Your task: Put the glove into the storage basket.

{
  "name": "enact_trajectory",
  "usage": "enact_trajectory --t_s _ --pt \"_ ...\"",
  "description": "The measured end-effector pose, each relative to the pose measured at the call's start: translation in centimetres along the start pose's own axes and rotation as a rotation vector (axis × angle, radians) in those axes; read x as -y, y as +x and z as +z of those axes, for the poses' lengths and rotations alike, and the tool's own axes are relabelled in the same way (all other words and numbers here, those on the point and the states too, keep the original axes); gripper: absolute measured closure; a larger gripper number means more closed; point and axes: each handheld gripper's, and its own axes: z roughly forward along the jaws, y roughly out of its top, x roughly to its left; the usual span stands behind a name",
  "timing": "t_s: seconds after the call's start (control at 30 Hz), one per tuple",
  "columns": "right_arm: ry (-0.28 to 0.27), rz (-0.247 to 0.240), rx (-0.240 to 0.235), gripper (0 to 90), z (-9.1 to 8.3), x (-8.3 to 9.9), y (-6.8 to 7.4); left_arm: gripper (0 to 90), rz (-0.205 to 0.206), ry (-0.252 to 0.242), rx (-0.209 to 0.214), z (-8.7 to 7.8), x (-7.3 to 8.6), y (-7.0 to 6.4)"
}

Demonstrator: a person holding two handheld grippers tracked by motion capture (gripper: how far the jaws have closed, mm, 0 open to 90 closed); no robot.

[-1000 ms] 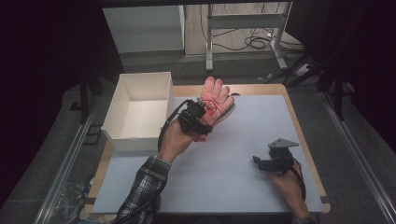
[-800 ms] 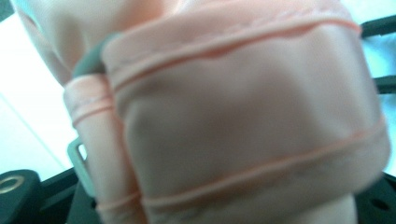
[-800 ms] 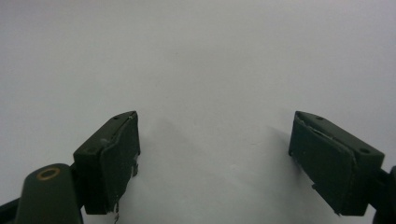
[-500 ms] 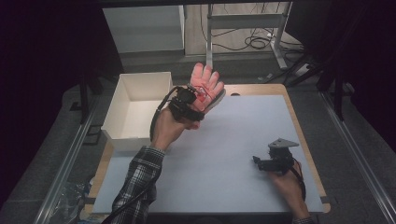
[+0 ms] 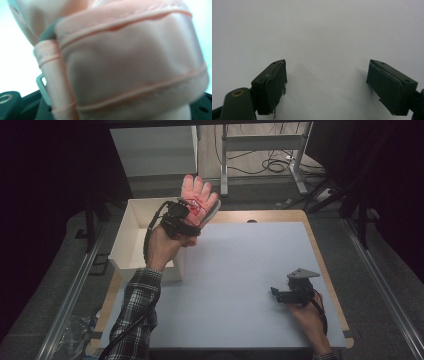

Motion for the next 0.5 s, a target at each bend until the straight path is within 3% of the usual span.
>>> enact_trajectory --t_s 0.17,0.5 --pt "0.0 0.0 0.0 16.7 0.0 0.0 0.0 44.3 -0.029 -0.004 -0.033 -0.6 0.4 1.3" --pt "0.0 0.002 0.0 16.7 0.0 0.0 0.0 43.8 -0.123 -0.009 -0.1 -1.1 2.4 4.8"
